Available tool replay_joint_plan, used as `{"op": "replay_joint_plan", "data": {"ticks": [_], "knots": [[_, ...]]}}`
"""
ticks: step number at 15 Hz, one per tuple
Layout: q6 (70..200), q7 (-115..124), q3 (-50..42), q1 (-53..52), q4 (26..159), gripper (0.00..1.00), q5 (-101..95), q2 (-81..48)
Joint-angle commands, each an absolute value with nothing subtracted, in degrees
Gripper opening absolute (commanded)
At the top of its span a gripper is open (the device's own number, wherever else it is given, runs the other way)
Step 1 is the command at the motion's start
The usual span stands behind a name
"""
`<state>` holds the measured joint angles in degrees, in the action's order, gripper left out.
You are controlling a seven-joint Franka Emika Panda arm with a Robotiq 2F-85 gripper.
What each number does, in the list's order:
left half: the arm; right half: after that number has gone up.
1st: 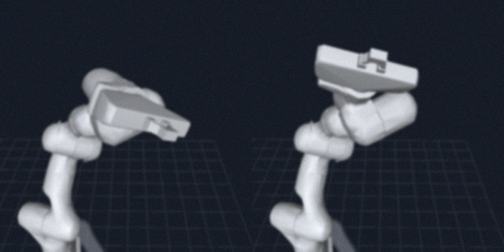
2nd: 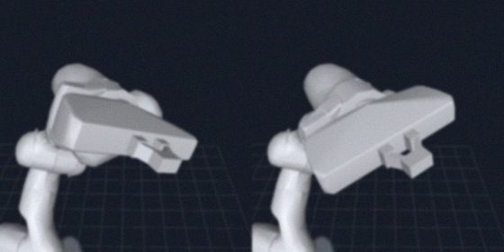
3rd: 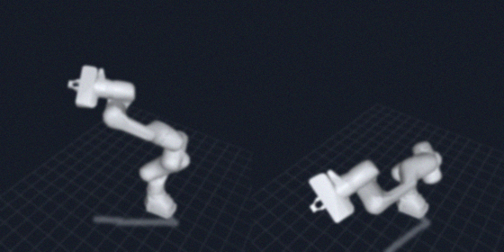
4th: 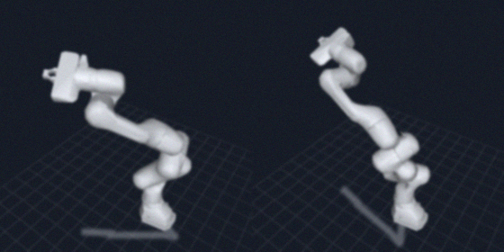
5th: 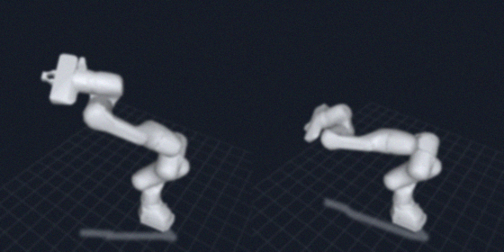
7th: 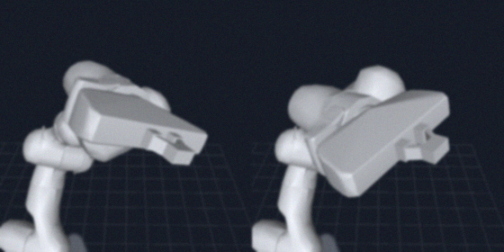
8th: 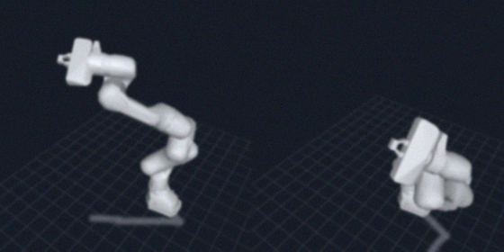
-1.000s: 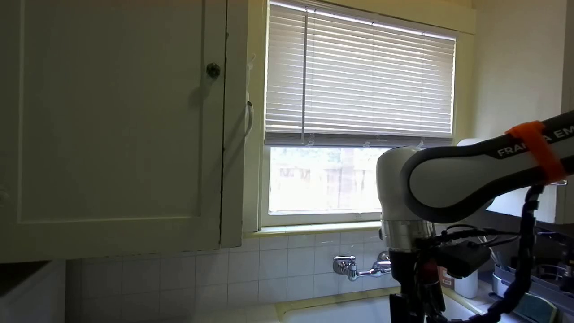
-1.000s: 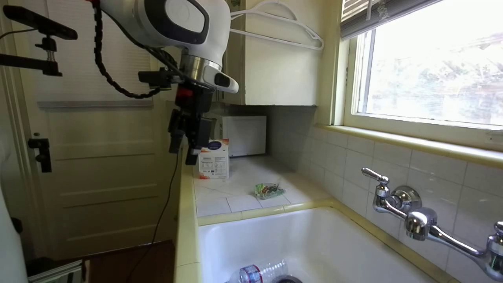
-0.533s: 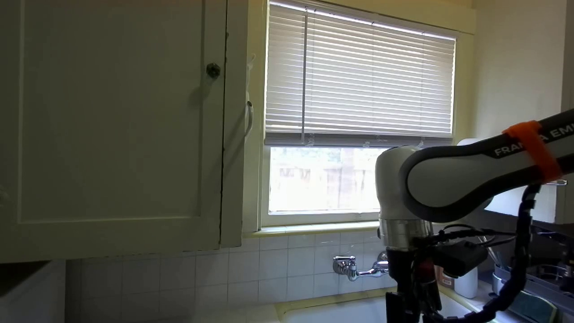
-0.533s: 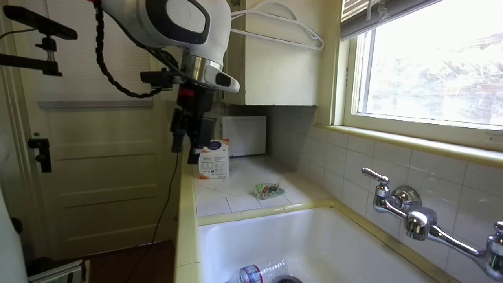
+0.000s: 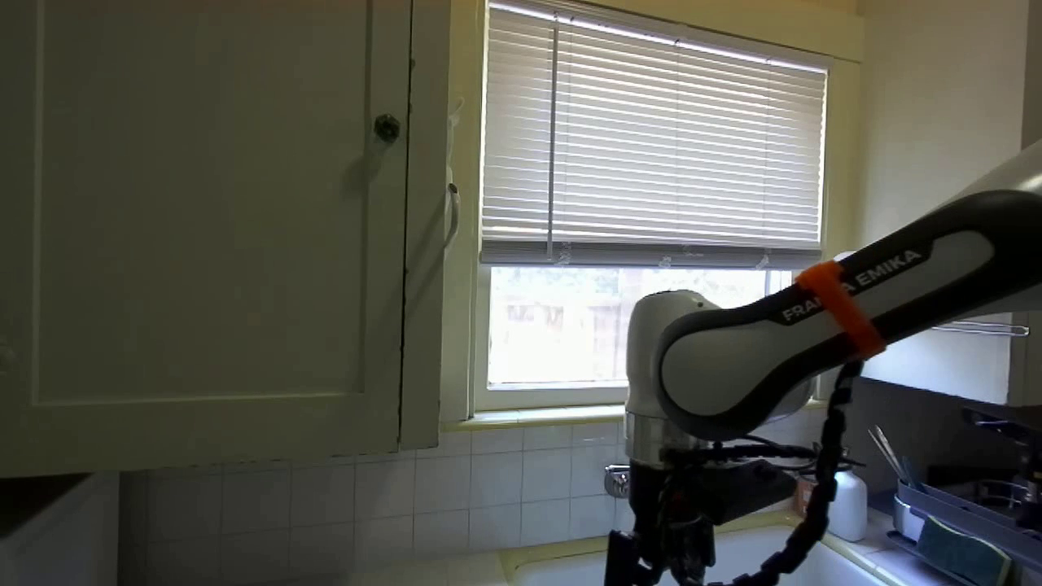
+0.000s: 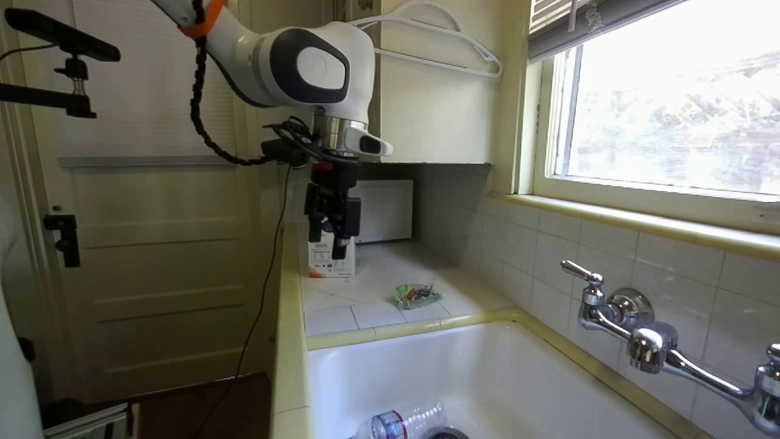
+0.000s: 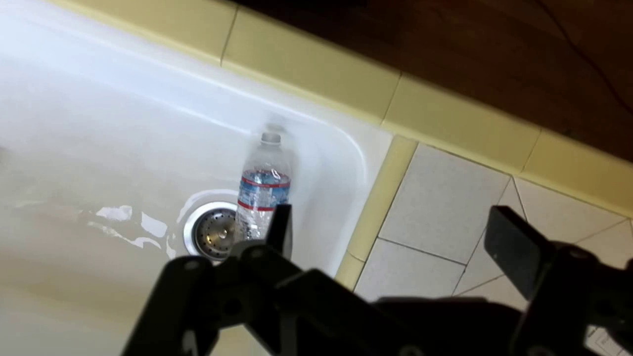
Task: Move the object on the counter
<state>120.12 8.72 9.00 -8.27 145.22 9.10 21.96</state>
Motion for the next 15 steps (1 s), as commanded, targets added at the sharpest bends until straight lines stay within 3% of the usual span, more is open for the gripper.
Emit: {"op": "replay_joint_plan", "data": {"ticks": [1, 10, 15], "knots": [[126.8, 12.1, 10.9, -8.4, 138.4, 1.00, 9.1, 10.9], [133.1, 18.8, 10.1, -9.6, 118.7, 1.00, -1.7, -10.9], [132.8, 18.3, 8.8, -10.6, 116.6, 1.00, -2.4, -13.2]]}}
